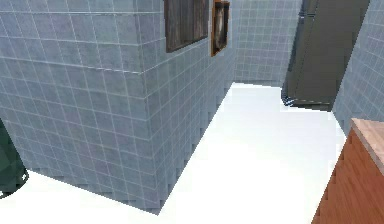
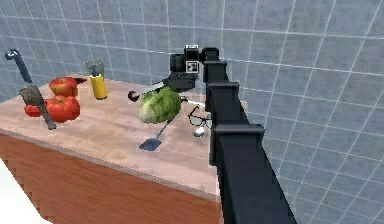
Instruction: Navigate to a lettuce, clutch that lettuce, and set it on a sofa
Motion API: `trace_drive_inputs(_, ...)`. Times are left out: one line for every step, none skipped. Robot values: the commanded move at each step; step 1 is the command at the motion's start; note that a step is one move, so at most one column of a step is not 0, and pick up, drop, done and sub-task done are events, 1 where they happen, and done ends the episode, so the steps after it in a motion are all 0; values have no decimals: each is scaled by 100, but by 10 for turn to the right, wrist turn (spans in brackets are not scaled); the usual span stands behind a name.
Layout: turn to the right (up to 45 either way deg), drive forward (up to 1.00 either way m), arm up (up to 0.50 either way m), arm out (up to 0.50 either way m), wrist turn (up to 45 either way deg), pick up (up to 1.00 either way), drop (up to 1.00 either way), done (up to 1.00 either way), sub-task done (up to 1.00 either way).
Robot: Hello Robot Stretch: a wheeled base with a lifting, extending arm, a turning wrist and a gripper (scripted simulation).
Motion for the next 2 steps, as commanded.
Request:
trace_drive_inputs(0, 0, -10, 0, 0, 0, 0, 0, 0)
trace_drive_inputs(0, 0, 0, 0, 0, 100, 0, 0, 0)
